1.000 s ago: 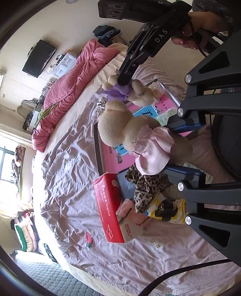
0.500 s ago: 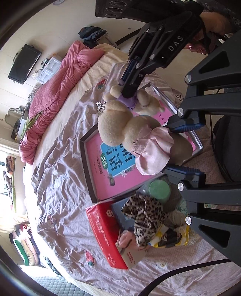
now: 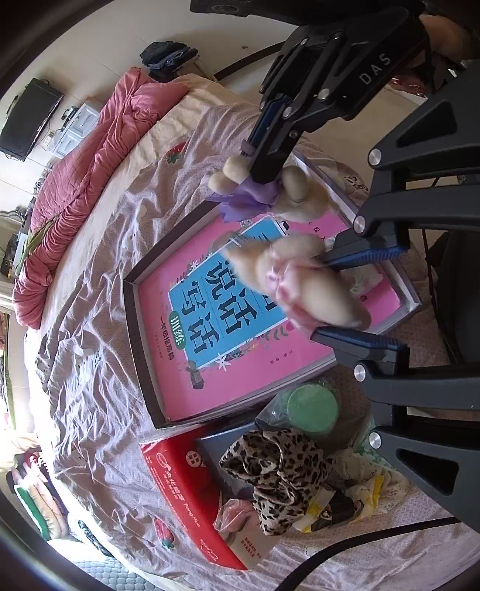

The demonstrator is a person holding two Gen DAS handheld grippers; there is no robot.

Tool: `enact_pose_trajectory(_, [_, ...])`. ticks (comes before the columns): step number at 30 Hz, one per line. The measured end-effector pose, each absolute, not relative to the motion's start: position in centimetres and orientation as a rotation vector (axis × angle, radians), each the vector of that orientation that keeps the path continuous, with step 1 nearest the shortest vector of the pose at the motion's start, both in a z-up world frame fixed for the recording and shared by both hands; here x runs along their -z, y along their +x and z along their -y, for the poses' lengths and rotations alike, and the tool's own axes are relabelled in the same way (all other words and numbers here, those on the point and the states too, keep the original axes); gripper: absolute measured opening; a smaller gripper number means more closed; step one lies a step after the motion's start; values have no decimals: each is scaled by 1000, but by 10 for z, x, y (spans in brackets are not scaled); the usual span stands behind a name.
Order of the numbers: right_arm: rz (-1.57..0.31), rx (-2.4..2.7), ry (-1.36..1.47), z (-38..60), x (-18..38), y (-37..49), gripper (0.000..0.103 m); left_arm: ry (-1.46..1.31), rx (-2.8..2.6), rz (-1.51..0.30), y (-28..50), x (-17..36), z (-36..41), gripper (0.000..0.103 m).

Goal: Organize soft objects
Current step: 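Carry both bears over the pink book tray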

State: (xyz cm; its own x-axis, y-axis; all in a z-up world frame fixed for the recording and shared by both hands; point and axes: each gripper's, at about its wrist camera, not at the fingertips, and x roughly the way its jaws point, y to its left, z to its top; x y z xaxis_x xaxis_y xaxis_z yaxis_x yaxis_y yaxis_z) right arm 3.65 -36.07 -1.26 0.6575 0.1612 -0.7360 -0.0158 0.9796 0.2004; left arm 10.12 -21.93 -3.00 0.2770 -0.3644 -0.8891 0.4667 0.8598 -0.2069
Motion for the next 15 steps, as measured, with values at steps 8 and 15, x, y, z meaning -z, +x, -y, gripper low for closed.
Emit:
enact_pose_trajectory(8, [-888, -93, 180, 360, 27, 40, 19, 111, 551, -1198, 111, 48, 227, 31])
enact_pose_trajectory(15, [-905, -102, 132, 348, 37, 50, 19, 85, 541, -1221, 118, 54, 223, 31])
